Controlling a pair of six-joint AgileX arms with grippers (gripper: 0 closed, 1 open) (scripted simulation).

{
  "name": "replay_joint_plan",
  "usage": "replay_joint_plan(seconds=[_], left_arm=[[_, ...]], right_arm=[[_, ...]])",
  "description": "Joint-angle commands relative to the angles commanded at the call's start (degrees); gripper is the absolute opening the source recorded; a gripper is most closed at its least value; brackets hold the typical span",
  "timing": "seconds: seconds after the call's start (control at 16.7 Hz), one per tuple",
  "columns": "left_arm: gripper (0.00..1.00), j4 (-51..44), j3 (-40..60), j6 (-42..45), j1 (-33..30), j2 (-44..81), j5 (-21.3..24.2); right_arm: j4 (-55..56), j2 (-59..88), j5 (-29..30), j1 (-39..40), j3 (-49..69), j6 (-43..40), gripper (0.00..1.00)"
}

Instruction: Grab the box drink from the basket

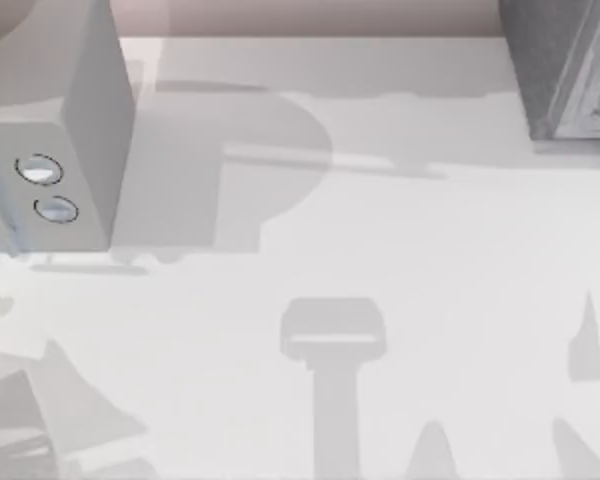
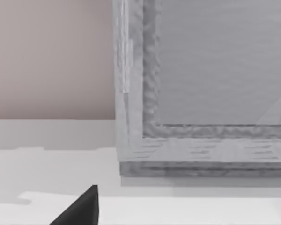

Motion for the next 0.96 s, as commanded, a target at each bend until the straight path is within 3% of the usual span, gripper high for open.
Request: replay_joint_plan(seconds=[0.6,0.96], left_arm=[[0.98,0.0,0.0,0.0,0.0,0.0,0.0],[1.00,0.0,0.0,0.0,0.0,0.0,0.0]], right_arm=[[0.0,0.0,0.0,0.0,0.0,0.0,1.00],[0.0,0.0,0.0,0.0,0.0,0.0,1.00]])
